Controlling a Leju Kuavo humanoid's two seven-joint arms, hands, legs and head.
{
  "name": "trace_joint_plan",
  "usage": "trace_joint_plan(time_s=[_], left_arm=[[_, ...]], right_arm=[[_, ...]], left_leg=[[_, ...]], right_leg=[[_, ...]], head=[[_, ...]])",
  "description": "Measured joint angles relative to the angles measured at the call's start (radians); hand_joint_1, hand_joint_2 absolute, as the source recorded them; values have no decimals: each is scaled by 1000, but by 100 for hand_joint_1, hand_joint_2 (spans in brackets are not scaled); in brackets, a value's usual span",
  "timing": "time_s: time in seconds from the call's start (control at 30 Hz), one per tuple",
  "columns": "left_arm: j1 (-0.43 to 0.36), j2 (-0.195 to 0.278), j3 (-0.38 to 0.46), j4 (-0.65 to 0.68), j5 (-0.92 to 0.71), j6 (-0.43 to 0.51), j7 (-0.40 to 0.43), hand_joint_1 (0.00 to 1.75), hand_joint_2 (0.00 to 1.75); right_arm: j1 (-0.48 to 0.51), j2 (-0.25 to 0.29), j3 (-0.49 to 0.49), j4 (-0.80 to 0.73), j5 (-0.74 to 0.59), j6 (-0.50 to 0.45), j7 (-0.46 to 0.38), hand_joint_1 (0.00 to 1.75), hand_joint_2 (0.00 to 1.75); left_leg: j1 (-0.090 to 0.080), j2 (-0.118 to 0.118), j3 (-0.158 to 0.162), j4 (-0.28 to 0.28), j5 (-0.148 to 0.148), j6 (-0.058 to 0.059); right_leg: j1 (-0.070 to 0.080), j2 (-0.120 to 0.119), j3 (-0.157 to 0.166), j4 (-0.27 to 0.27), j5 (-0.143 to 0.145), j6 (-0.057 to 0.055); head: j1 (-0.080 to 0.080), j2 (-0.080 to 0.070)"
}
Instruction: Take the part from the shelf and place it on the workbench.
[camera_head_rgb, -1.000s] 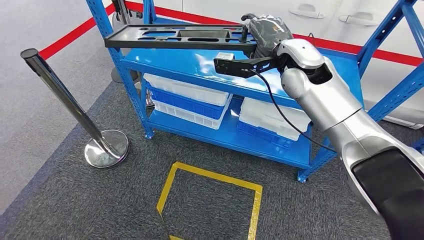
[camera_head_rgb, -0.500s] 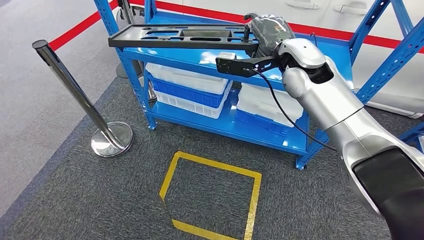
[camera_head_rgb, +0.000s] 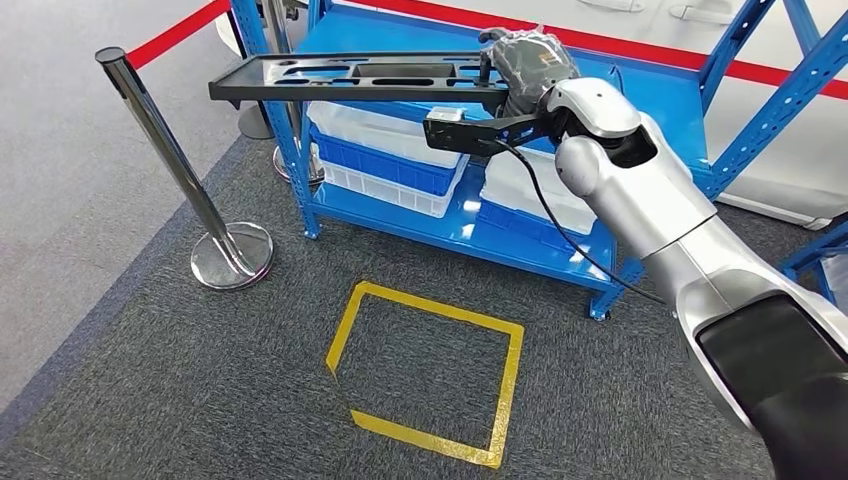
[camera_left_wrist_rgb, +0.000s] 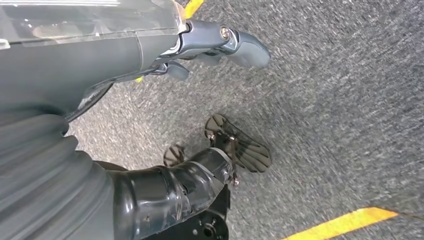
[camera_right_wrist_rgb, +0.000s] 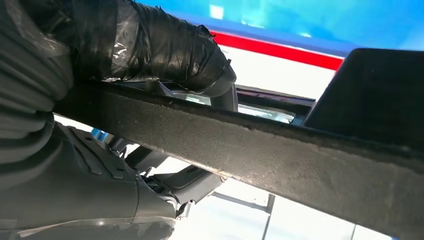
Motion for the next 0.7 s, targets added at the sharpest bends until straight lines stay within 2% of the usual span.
trace_joint_plan(time_s=[0.03,0.07,0.1,0.17,0.2,0.23,0.27,0.33,0.37,0.4,0.43,0.5,0.53,0.57,0.6,0.63,0.67,0.7], left_arm=[[0,-1,1,0,0,-1,-3,0,175],[-1,-1,2,0,0,-2,-5,0,175],[-1,-2,3,0,1,-2,-6,0,175],[-1,-2,7,0,1,-2,-3,0,175],[0,-1,9,0,1,-1,-2,0,175],[0,-1,12,0,2,0,-1,0,175],[0,0,15,0,2,1,0,0,175],[1,0,20,0,3,2,1,0,175],[2,0,21,0,3,2,1,0,175],[3,0,23,0,4,2,1,0,175],[3,1,23,0,4,2,1,0,175],[2,2,24,0,4,2,1,0,175],[2,3,24,0,4,2,1,0,175],[1,4,25,0,4,2,1,0,175],[1,4,25,0,4,2,1,0,175],[0,4,25,0,4,2,1,0,175],[1,4,25,0,4,2,1,0,175],[1,4,26,0,4,2,1,0,175]], right_arm=[[-3,3,0,1,1,-1,0,175,175],[-6,5,0,1,2,-1,0,175,175],[-10,8,0,2,3,-1,-1,175,175],[-17,12,0,6,10,-1,-2,175,175],[-20,16,1,8,16,-1,-2,175,175],[-22,21,2,10,24,-1,-1,175,175],[-23,25,4,12,31,-1,-1,175,175],[-25,31,11,17,42,0,0,175,175],[-25,33,14,20,44,0,1,175,175],[-24,35,16,22,45,0,1,175,175],[-24,37,17,23,46,0,1,175,175],[-24,38,18,24,47,0,1,175,175],[-25,39,18,24,47,0,0,175,175],[-26,39,18,24,48,-1,1,175,175],[-26,39,18,25,48,-1,1,175,175],[-26,40,18,25,49,-1,2,175,175],[-26,40,18,25,50,-1,2,175,175],[-26,41,18,25,50,-1,2,175,175]], left_leg=[[-1,0,-8,1,7,-3],[-2,1,-11,-1,14,-8],[-1,2,-13,-4,22,-14],[1,2,-15,-13,37,-26],[1,2,-19,-10,32,-32],[1,1,-28,8,14,-37],[2,0,-43,45,-19,-42],[6,0,-84,169,-96,-52],[8,0,-99,224,-116,-56],[10,1,-102,251,-118,-60],[12,3,-85,240,-103,-63],[12,22,-10,126,-58,-64],[8,39,26,68,-45,-60],[4,52,48,28,-39,-54],[0,59,55,9,-42,-47],[-4,56,54,7,-40,-38],[-2,46,52,1,-38,-31],[0,36,52,-5,-34,-24]], right_leg=[[4,0,51,-75,-6,-8],[9,0,87,-131,-17,-14],[14,0,108,-171,-31,-19],[13,-3,112,-193,-21,-24],[10,-7,111,-202,-11,-28],[6,-11,107,-208,0,-34],[3,-16,103,-212,10,-39],[4,-24,88,-212,22,-44],[4,-28,81,-210,26,-43],[4,-32,74,-206,29,-42],[3,-39,68,-202,30,-40],[2,-53,60,-191,28,-35],[4,-61,56,-185,26,-31],[6,-69,54,-181,25,-27],[10,-76,51,-179,24,-23],[13,-85,50,-178,26,-20],[15,-93,50,-178,26,-16],[13,-88,48,-173,20,-12]], head=[[0,0],[0,0],[0,0],[1,0],[1,0],[1,0],[0,0],[0,0],[1,0],[0,0],[0,0],[0,0],[0,0],[1,0],[1,0],[1,0],[1,0],[1,0]])
